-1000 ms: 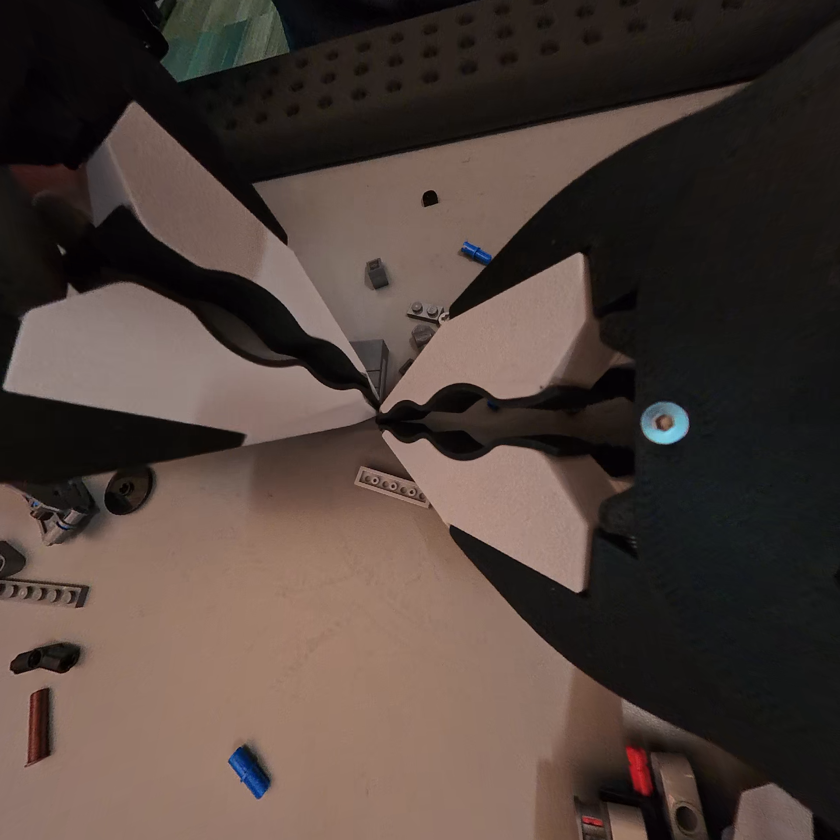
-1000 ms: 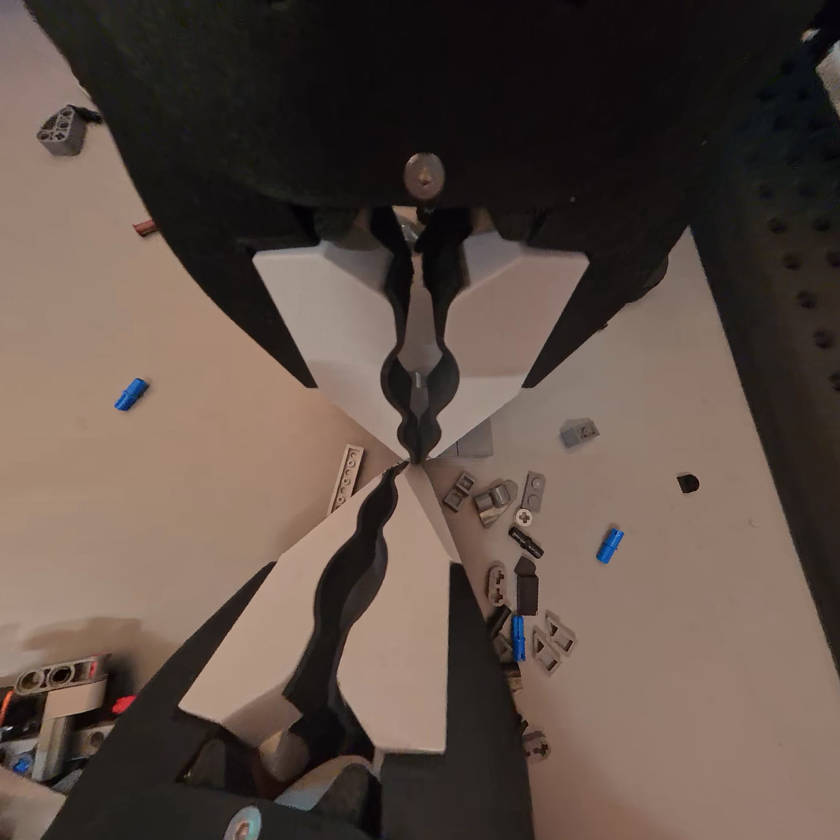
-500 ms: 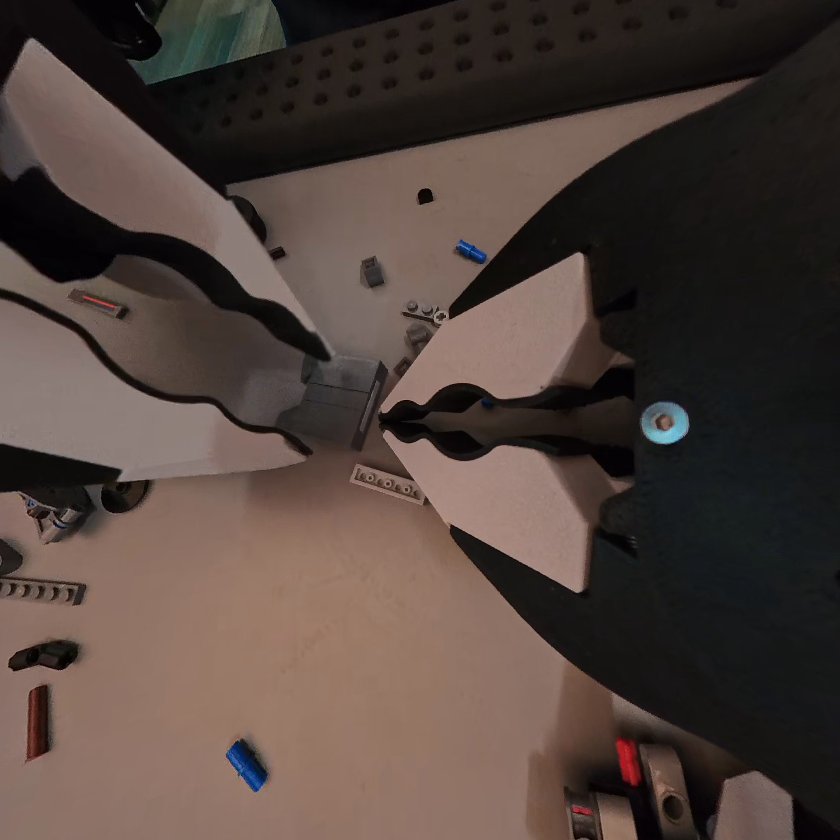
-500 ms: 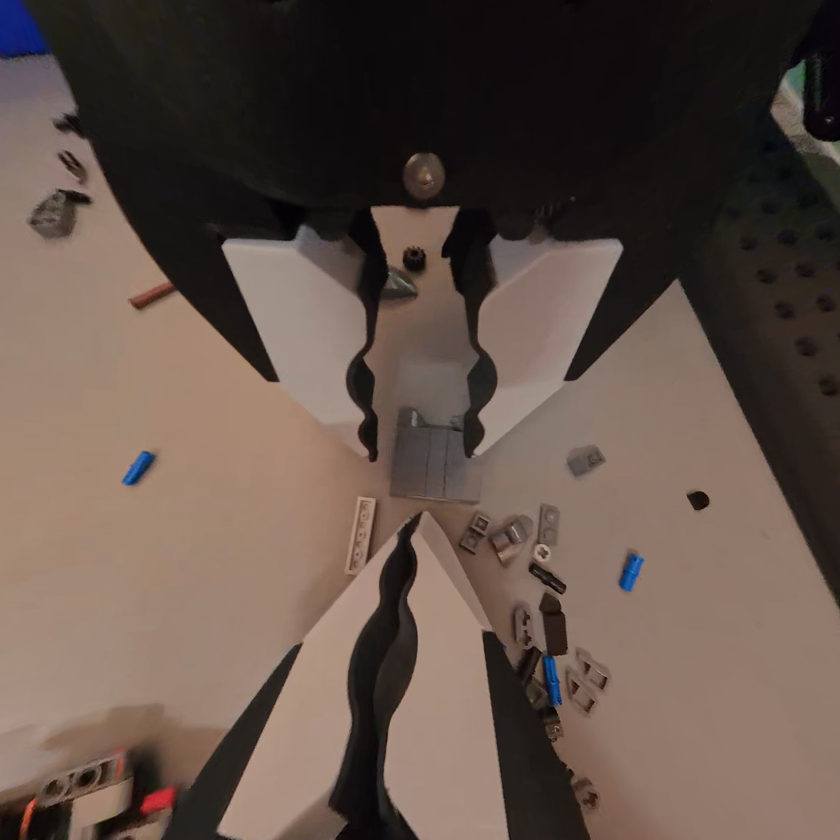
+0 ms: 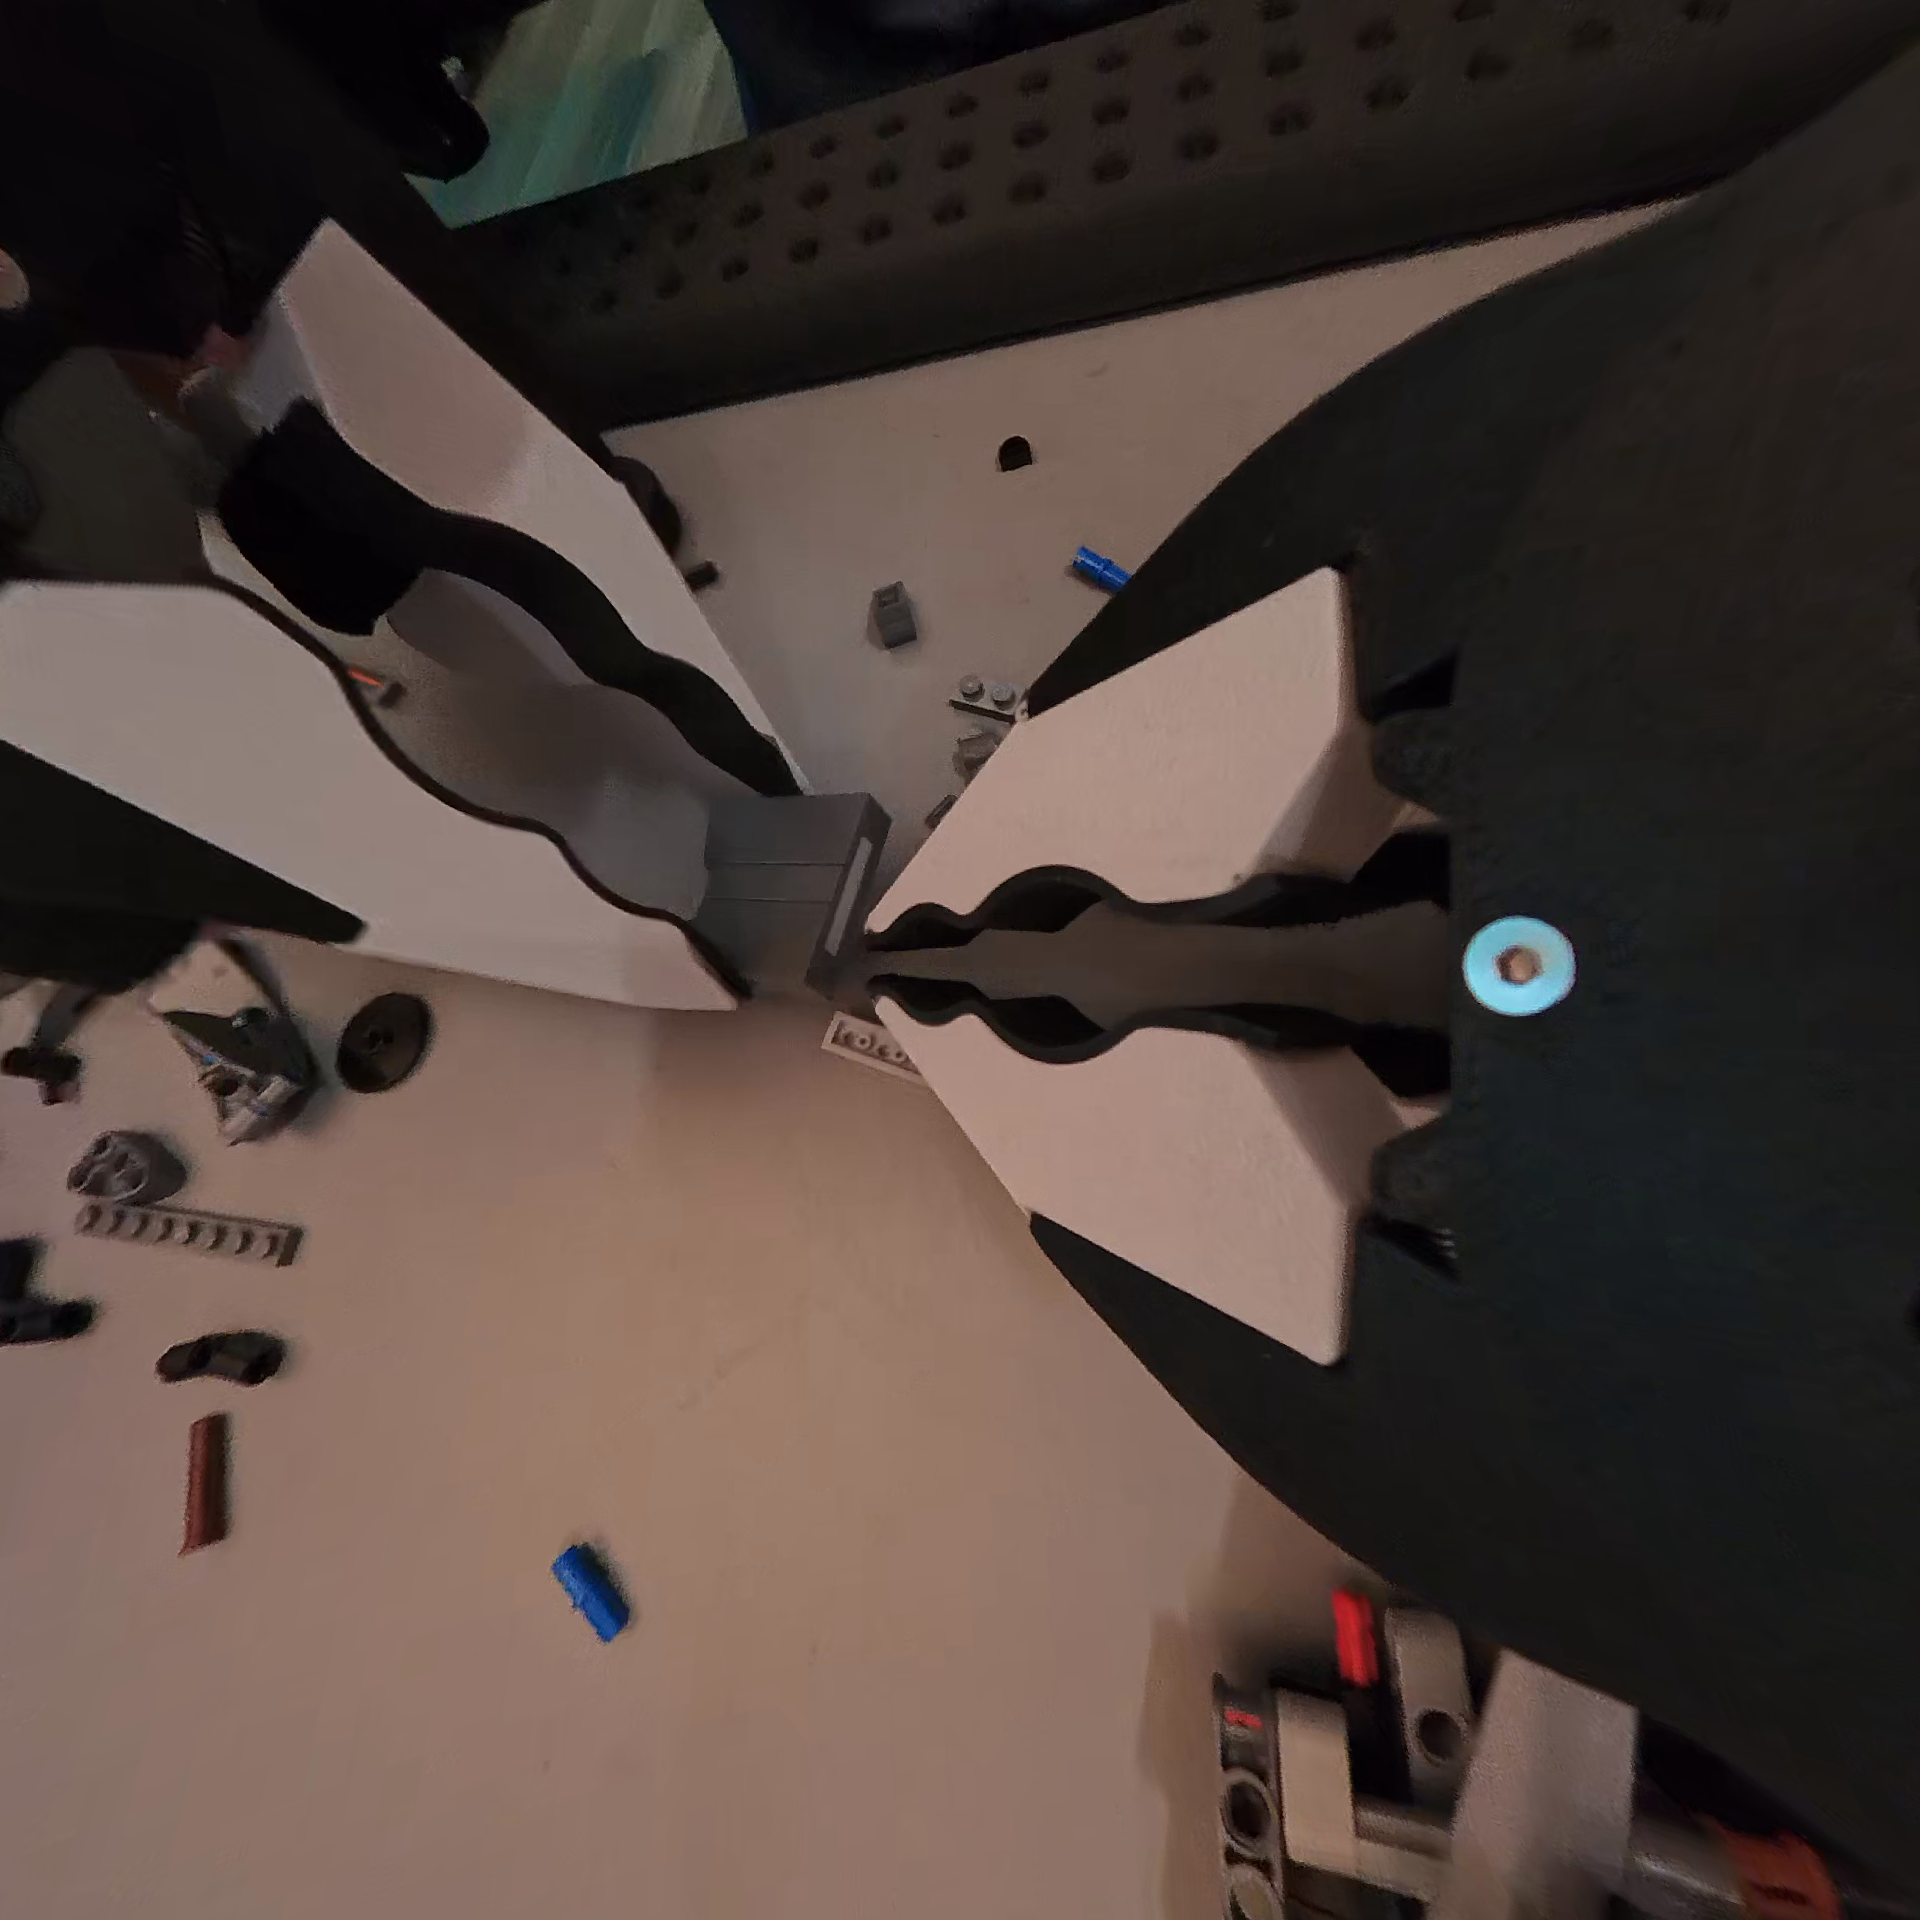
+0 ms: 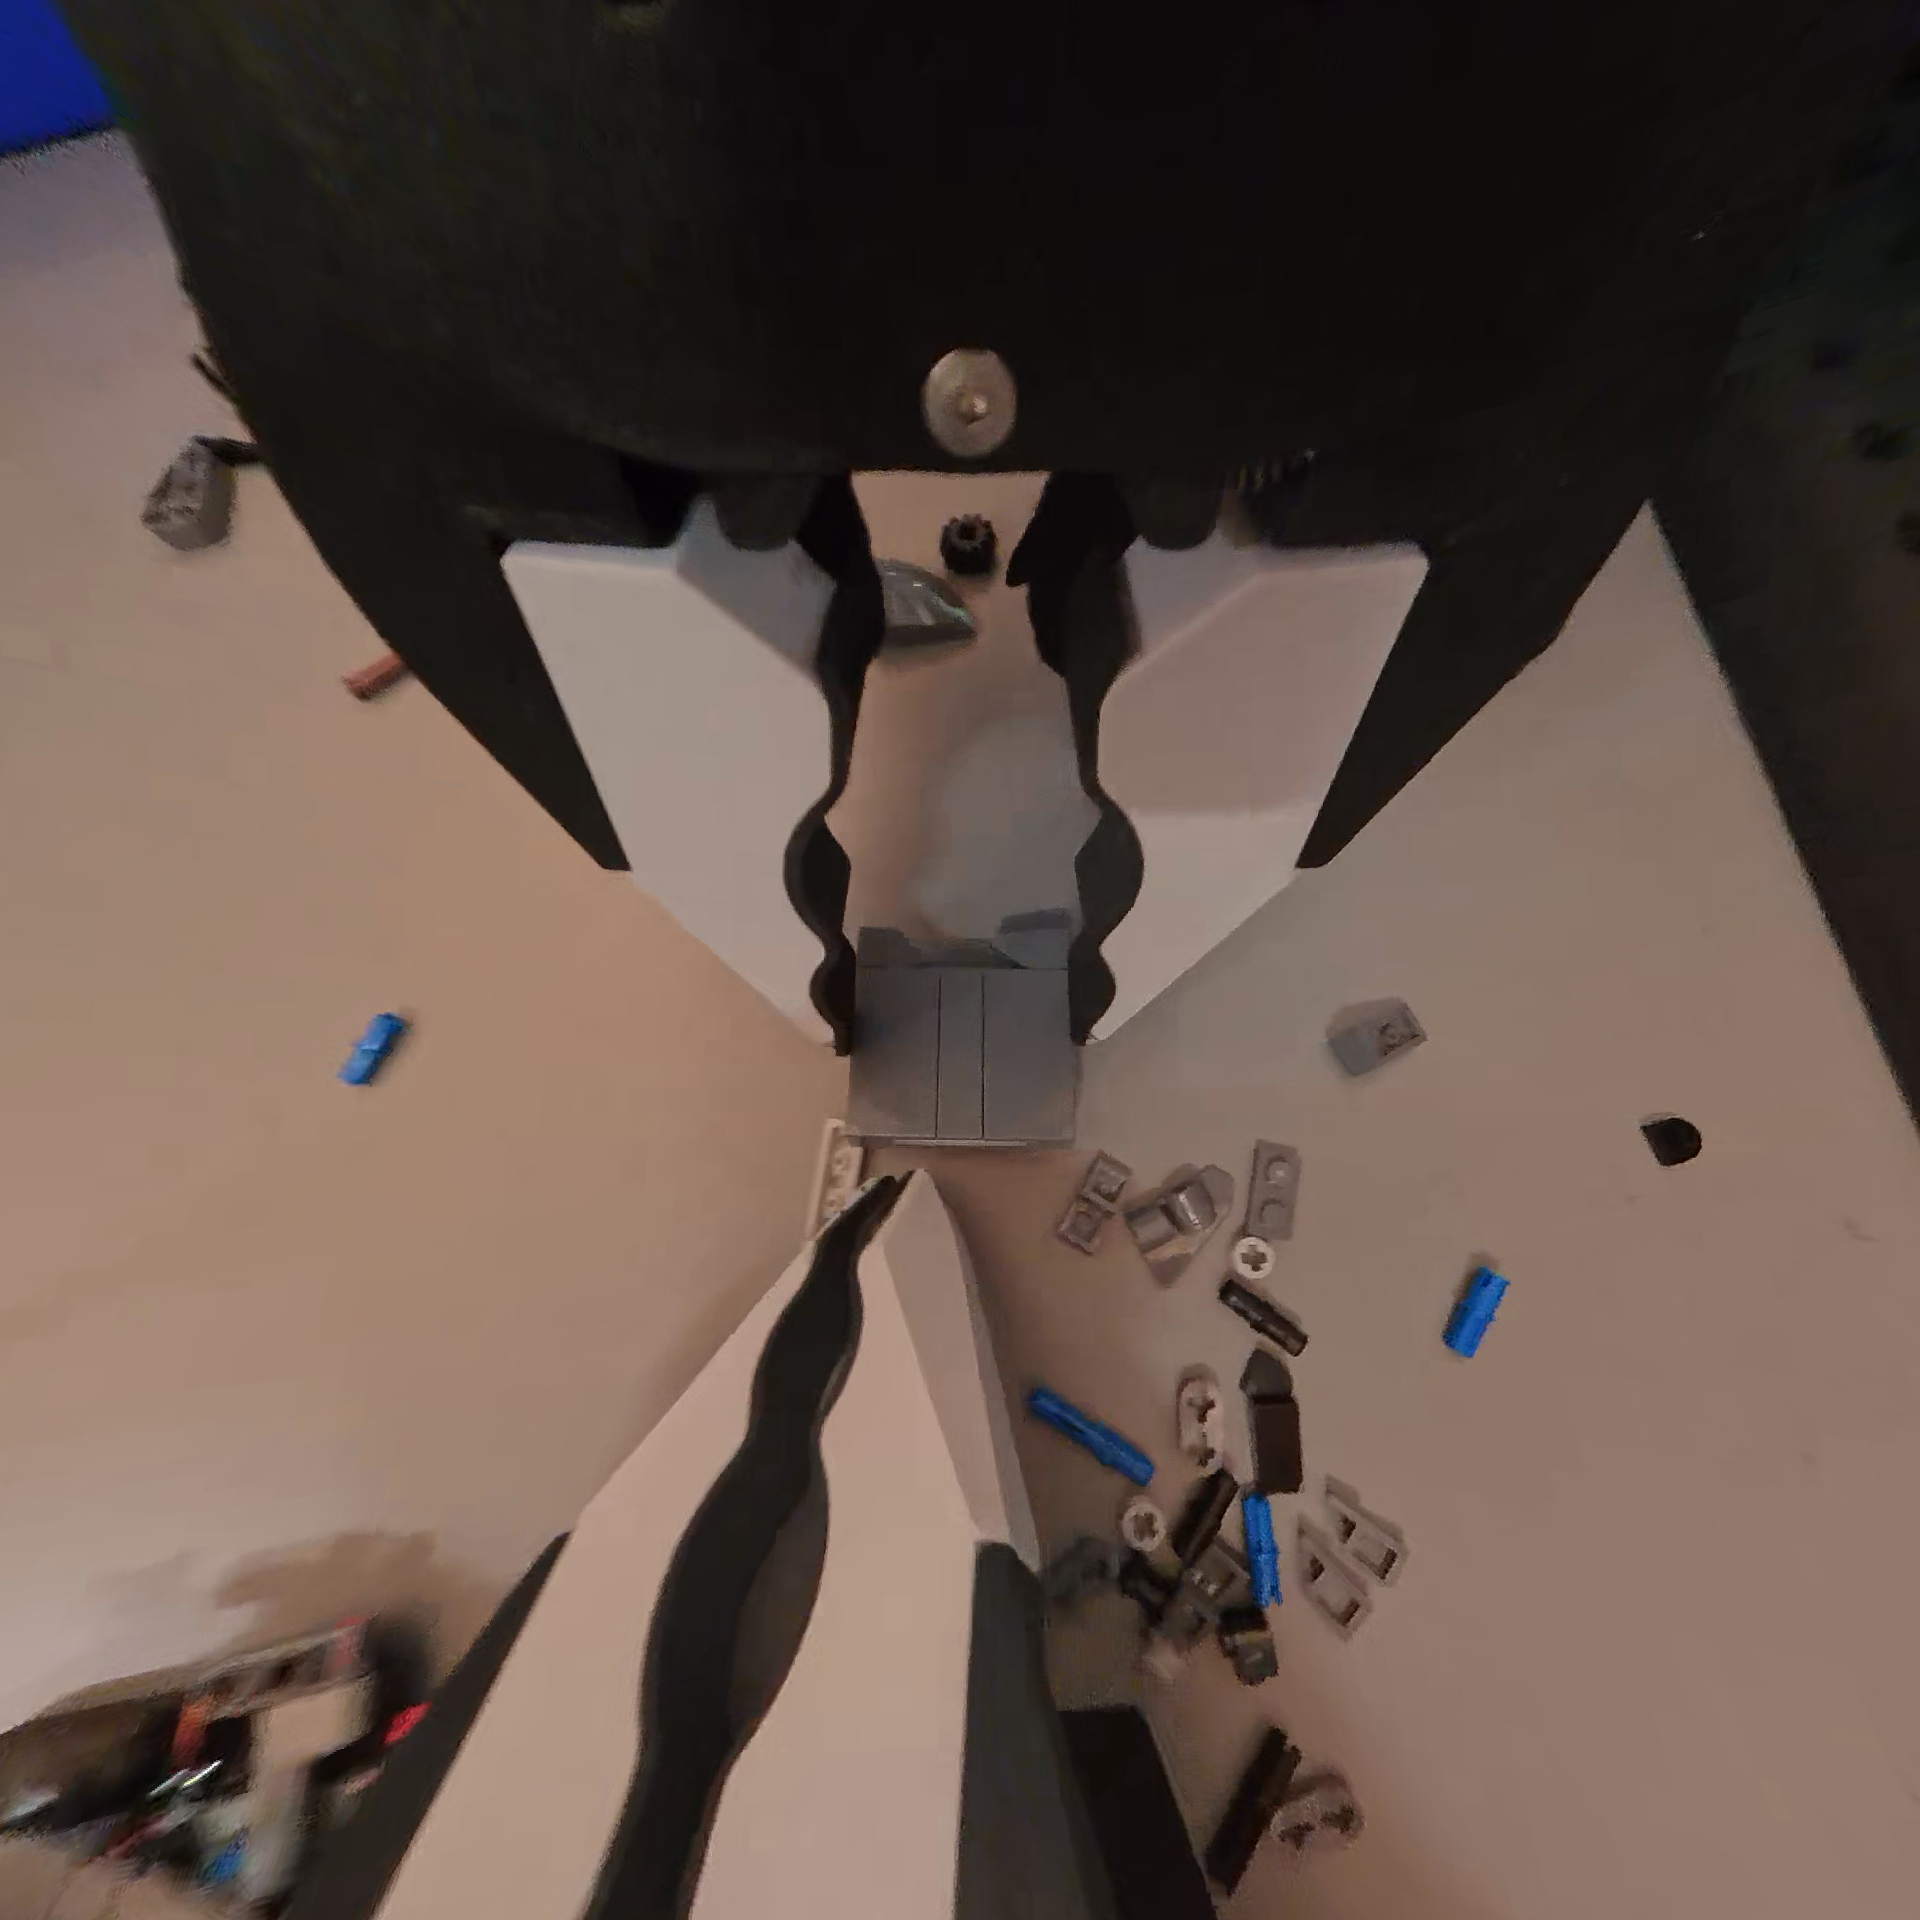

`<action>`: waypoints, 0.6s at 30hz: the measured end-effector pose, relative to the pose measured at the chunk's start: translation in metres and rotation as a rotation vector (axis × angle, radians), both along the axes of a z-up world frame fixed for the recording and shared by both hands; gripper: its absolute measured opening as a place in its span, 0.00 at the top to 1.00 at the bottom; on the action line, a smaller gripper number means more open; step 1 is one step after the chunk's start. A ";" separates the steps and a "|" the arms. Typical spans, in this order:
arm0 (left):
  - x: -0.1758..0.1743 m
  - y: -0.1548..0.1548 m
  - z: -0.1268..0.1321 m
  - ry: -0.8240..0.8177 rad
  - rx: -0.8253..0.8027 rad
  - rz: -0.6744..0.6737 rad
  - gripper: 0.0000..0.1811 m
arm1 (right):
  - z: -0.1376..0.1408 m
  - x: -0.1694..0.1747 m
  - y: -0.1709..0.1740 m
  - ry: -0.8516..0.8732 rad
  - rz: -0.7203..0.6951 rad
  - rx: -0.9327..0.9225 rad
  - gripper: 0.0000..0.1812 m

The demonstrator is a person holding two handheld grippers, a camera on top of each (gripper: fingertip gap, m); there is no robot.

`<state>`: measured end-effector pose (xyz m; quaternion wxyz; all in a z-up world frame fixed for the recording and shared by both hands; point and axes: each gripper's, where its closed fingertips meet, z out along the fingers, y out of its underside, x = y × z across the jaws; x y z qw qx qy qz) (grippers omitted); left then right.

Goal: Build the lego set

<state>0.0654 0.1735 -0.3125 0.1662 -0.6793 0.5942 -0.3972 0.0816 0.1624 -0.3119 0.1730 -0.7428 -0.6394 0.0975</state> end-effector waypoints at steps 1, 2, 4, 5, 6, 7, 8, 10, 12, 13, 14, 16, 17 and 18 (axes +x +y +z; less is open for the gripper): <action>0.000 0.003 0.003 -0.016 -0.003 0.014 0.98 | 0.008 -0.002 0.003 0.035 0.016 0.041 0.78; -0.001 0.007 0.007 -0.037 -0.002 0.037 0.95 | 0.017 -0.003 0.007 0.065 0.024 0.091 0.78; 0.000 0.013 0.019 -0.106 -0.021 0.067 0.89 | 0.035 -0.005 0.016 0.107 0.041 0.205 0.78; 0.000 0.016 0.026 -0.140 -0.028 0.080 0.87 | 0.044 -0.007 0.020 0.133 0.054 0.270 0.78; 0.000 0.018 0.032 -0.173 -0.033 0.090 0.84 | 0.053 -0.008 0.025 0.148 0.057 0.335 0.78; 0.000 0.019 0.038 -0.204 -0.040 0.094 0.81 | 0.060 -0.008 0.029 0.151 0.059 0.391 0.78; 0.001 0.018 0.045 -0.242 -0.053 0.089 0.78 | 0.067 -0.007 0.032 0.158 0.062 0.443 0.79; 0.002 0.014 0.056 -0.301 -0.064 0.065 0.75 | 0.078 -0.007 0.037 0.194 0.061 0.513 0.79; 0.003 0.009 0.062 -0.331 -0.050 0.036 0.74 | 0.085 -0.007 0.040 0.220 0.073 0.577 0.78; 0.005 0.008 0.065 -0.343 -0.040 0.034 0.74 | 0.087 -0.007 0.039 0.224 0.083 0.602 0.78; 0.006 0.006 0.067 -0.356 -0.036 0.029 0.74 | 0.089 -0.007 0.040 0.224 0.089 0.623 0.78; 0.008 0.003 0.072 -0.376 -0.010 0.016 0.76 | 0.092 -0.006 0.041 0.216 0.096 0.663 0.78; 0.008 0.005 0.074 -0.380 0.011 0.022 0.77 | 0.093 -0.006 0.040 0.215 0.104 0.674 0.78; 0.008 0.005 0.077 -0.392 0.026 0.025 0.79 | 0.094 -0.006 0.041 0.211 0.107 0.694 0.78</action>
